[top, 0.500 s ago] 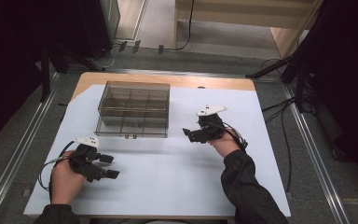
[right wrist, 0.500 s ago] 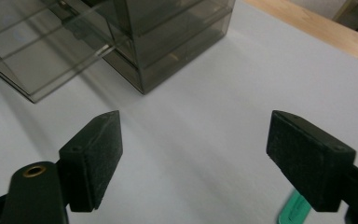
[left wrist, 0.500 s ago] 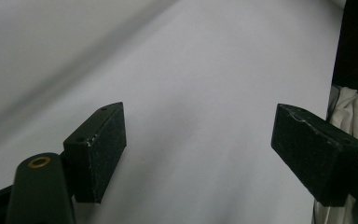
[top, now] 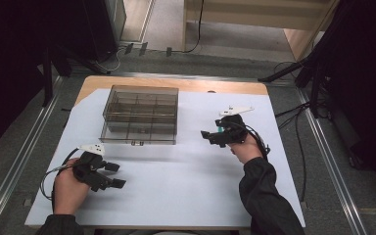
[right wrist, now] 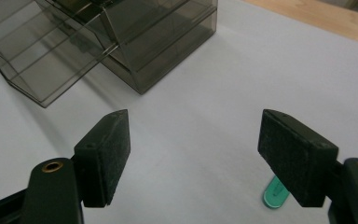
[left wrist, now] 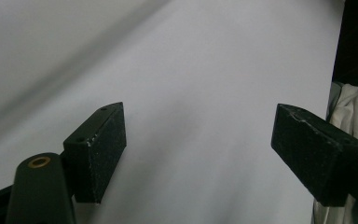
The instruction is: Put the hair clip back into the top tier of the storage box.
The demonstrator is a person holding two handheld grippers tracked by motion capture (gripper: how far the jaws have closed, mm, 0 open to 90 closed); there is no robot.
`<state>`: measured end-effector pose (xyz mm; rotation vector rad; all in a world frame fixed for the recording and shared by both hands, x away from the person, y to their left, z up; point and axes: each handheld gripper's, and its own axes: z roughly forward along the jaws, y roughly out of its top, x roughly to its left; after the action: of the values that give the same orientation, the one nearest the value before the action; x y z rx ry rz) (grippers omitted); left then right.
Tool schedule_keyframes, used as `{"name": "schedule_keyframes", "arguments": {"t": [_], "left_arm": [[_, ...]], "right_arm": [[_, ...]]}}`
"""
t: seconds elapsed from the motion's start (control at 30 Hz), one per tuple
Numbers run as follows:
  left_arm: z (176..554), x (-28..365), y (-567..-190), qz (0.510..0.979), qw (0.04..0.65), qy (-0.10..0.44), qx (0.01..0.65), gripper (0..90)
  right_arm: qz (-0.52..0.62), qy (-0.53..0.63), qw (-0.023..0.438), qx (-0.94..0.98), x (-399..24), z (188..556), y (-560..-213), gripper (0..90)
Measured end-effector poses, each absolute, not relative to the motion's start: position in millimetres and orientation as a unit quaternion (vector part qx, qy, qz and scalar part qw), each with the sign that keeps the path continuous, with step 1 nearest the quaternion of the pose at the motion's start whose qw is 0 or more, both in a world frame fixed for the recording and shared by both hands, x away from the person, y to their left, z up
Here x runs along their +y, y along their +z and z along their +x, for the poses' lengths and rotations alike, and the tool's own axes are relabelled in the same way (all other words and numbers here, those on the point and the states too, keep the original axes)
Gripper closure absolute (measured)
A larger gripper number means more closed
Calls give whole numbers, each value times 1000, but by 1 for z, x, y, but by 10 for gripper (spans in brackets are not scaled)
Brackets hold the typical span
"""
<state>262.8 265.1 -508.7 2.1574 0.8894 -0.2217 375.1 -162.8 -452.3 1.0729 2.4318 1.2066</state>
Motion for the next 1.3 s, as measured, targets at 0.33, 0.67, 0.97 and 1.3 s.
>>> {"name": "schedule_keyframes", "arguments": {"t": [0.33, 0.67, 0.97, 1.3], "left_arm": [[263, 269, -508, 843, 394, -91, 353, 188], [264, 269, -510, 845, 394, -90, 350, 188], [270, 269, -509, 842, 401, -95, 349, 188], [274, 274, -508, 824, 421, -94, 366, 188]], "right_arm": [[395, 372, 83, 836, -163, 378, -451, 178], [414, 362, 90, 830, -156, 381, -453, 162], [432, 337, 79, 833, -162, 386, -459, 193], [443, 378, 84, 808, -176, 388, -449, 302]]}}
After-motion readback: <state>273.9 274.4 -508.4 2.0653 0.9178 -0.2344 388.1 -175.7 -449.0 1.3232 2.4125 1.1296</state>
